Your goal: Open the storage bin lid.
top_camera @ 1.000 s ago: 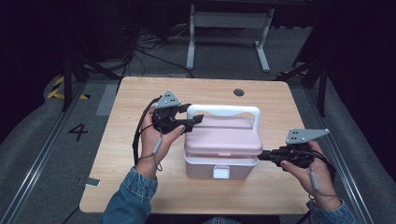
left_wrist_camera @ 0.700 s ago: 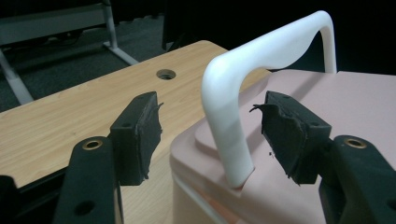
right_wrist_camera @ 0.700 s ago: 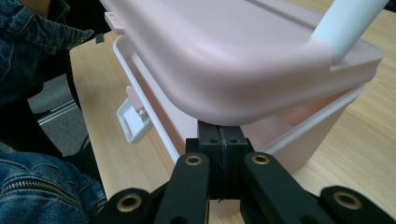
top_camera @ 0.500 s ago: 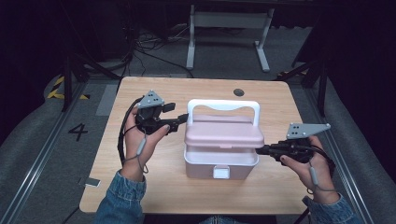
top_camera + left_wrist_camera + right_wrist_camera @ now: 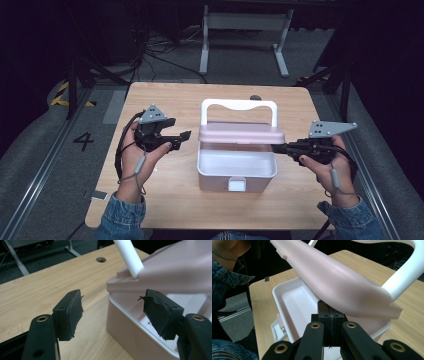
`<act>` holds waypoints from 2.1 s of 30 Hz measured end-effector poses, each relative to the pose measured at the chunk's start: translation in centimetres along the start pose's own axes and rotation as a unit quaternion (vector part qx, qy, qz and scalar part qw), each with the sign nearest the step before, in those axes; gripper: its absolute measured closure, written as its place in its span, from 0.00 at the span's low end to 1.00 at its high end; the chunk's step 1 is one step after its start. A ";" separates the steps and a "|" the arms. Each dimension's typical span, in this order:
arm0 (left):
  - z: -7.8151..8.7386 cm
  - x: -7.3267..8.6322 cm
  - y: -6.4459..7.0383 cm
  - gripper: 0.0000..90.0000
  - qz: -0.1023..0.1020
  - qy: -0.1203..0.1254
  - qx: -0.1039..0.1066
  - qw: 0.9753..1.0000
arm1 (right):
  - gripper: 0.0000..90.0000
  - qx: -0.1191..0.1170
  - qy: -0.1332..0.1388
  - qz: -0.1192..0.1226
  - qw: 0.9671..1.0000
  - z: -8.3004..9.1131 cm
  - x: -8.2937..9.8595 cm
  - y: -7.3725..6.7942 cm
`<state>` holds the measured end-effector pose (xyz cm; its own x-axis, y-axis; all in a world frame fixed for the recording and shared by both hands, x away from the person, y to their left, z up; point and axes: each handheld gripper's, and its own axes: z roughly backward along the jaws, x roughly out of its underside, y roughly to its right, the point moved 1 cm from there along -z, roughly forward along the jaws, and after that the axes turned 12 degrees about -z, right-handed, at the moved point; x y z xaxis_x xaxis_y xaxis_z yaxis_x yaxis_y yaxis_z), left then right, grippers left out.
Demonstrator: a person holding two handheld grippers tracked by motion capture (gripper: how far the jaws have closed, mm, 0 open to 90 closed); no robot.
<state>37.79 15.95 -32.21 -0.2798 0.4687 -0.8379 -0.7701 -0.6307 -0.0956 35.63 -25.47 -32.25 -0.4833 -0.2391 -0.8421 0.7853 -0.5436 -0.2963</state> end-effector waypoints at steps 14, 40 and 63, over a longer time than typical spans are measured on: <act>-1.0 0.8 -0.2 0.32 -0.005 -0.038 0.018 0.999 | 1.00 0.018 0.027 -0.004 0.999 -0.1 -0.9 0.7; -2.9 -1.1 0.4 0.27 -0.078 -0.004 -0.014 0.997 | 1.00 0.047 0.082 -0.023 0.995 0.0 -2.4 2.3; -5.1 -3.9 0.5 0.26 -0.087 0.053 -0.006 0.995 | 1.00 0.067 0.099 -0.028 0.992 0.2 -2.1 1.5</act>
<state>41.46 10.67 -31.68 -0.0802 0.5033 -0.8604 -0.7947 -0.5533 -0.2496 37.72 -25.95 -30.86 -0.4295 -0.0492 -0.9017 0.6943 -0.6566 -0.2949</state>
